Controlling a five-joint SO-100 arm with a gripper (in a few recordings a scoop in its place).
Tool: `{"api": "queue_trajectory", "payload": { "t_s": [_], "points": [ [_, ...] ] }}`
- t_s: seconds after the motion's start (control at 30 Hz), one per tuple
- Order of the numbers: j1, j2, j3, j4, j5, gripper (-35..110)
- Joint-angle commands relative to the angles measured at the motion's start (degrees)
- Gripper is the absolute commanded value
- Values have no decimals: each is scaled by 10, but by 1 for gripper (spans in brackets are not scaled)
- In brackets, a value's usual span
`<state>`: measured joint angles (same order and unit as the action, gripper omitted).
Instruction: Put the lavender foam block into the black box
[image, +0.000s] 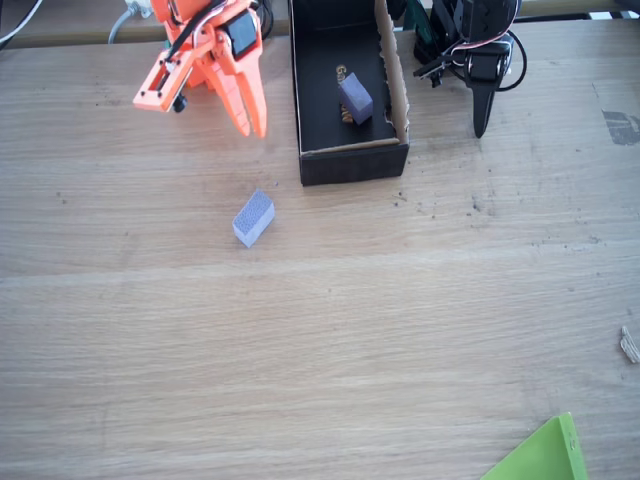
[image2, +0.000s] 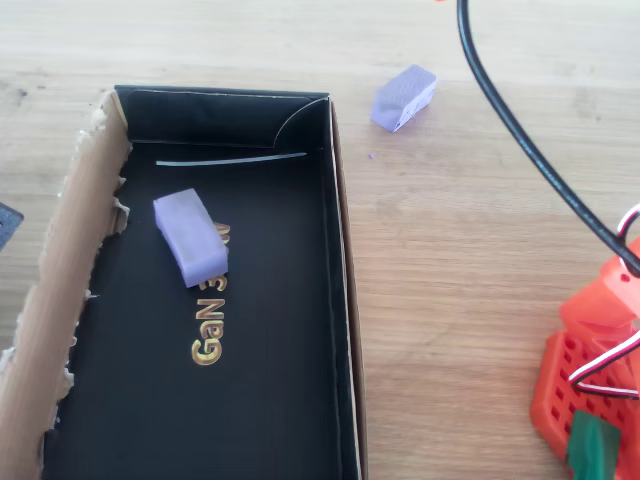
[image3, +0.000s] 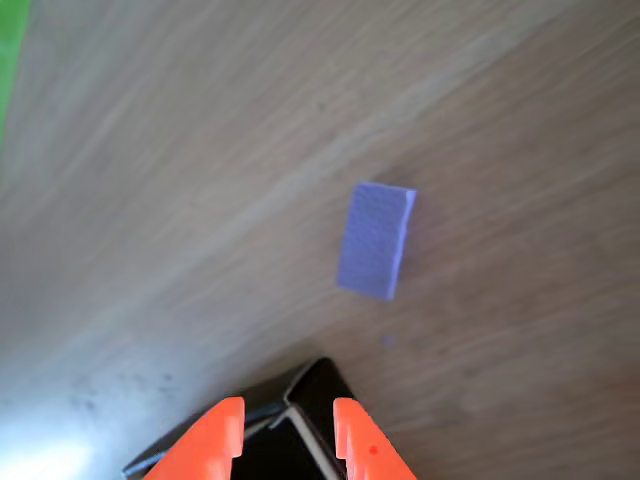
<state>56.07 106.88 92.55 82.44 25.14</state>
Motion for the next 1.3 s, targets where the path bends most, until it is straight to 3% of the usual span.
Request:
{"api": "queue_trajectory", "payload": {
  "t_s": [0.0,0.4,0.8,1.27],
  "points": [
    [31,25,-5,40,43,13],
    [4,-1,-11,120,145,14],
    [23,-136,-91,60,119,17],
    [71,-178,-128,77,97,29]
  ]
}}
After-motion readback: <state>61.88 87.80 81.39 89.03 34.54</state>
